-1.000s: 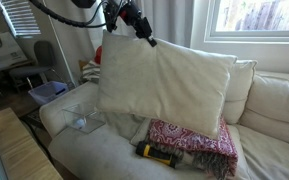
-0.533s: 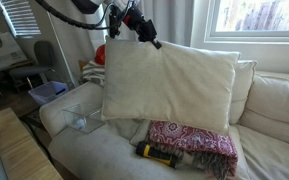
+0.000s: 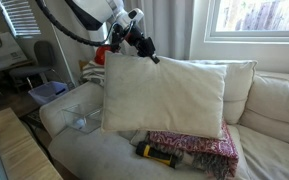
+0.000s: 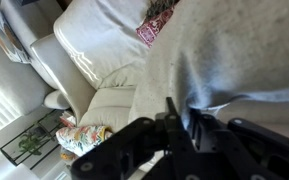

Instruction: Pick up the pillow on the far left corner side of the couch and put it on the red patterned blanket

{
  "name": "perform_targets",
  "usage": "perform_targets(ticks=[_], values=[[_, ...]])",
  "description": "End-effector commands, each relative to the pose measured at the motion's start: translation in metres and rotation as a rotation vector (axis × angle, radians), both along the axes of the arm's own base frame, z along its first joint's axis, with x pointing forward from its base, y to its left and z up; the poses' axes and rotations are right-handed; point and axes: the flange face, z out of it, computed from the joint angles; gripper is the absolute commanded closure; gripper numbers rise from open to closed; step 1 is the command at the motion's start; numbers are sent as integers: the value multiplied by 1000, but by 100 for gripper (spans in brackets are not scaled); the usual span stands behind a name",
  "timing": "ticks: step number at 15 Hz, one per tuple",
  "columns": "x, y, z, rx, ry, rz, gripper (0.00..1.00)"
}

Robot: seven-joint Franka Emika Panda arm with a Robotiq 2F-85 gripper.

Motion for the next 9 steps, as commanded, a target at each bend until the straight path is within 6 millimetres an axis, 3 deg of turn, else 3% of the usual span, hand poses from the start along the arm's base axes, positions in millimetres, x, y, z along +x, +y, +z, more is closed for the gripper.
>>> perform_targets(ticks=[1,9], values=[[26,0,-12,-103,-70,-20,97],[62,6,-69,-225,-197,-104,97]])
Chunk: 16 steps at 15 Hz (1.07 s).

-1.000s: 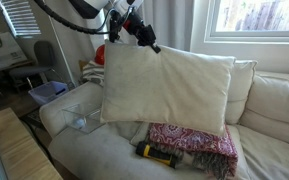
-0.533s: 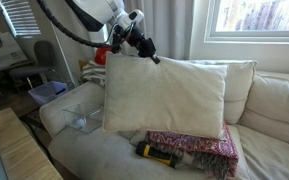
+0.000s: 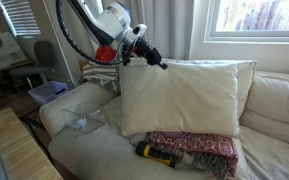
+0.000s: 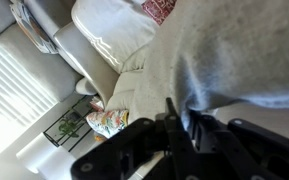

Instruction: Pick up the pillow on the far left corner side of the couch and put it on the red patterned blanket

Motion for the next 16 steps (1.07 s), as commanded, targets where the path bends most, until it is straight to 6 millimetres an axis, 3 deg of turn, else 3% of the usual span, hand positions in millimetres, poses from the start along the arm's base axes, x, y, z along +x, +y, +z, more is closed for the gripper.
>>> perform_targets(ticks=[1,2,3,4,8,12,16], values=[[25,2,-14,-88,-68,-38,97],[30,4,-19,-77,-81,-52,97],[36,5,-20,-88,-112,-63,63],[41,6,-20,-88,-136,-78,62],[63,2,2,-119,-263,-144,33],[73,0,26,-110,-315,-203,4],[68,0,75,56,-244,-124,0]])
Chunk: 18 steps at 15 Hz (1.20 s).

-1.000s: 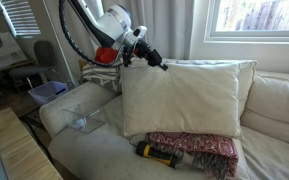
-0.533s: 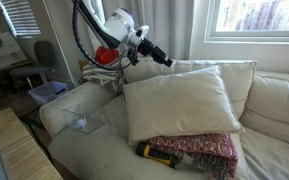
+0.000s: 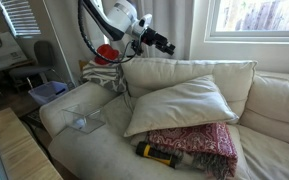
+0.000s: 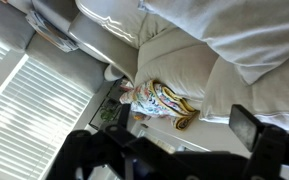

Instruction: Pick up the pillow on the far left corner side of the couch and put it on the red patterned blanket

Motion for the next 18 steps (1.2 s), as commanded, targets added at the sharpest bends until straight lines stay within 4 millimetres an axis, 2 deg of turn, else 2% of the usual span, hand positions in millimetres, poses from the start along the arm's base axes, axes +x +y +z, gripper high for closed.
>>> perform_targets(ticks=[1,6,9,13,18], values=[[-12,-3,54,154,63,47,0],[-33,-11,146,385,60,-55,0],[-50,-9,192,542,45,-98,0],[-71,-1,232,762,14,-156,0],[-90,12,250,996,-19,-237,0]])
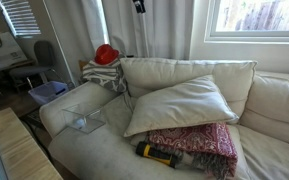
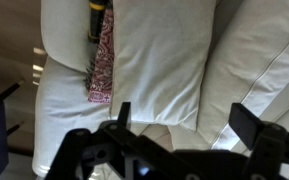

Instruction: Pick up the pillow on the far left corner side of the couch and put it on the red patterned blanket

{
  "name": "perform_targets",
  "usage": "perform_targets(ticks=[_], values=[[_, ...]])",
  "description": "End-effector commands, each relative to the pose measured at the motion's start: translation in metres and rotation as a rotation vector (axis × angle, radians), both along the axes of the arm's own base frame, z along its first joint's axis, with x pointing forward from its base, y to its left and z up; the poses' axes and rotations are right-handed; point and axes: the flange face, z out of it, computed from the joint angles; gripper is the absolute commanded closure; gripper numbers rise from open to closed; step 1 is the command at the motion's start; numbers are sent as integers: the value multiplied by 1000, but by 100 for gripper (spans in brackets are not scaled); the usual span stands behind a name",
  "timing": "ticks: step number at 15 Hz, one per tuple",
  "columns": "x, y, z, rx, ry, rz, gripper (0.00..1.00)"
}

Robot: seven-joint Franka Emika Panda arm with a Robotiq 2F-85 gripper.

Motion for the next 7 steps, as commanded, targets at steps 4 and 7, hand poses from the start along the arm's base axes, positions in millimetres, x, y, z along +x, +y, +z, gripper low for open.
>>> perform_targets(ticks=[4,7], values=[[-12,6,6,85,2,-34,0],[-14,6,5,90,4,-36,0]])
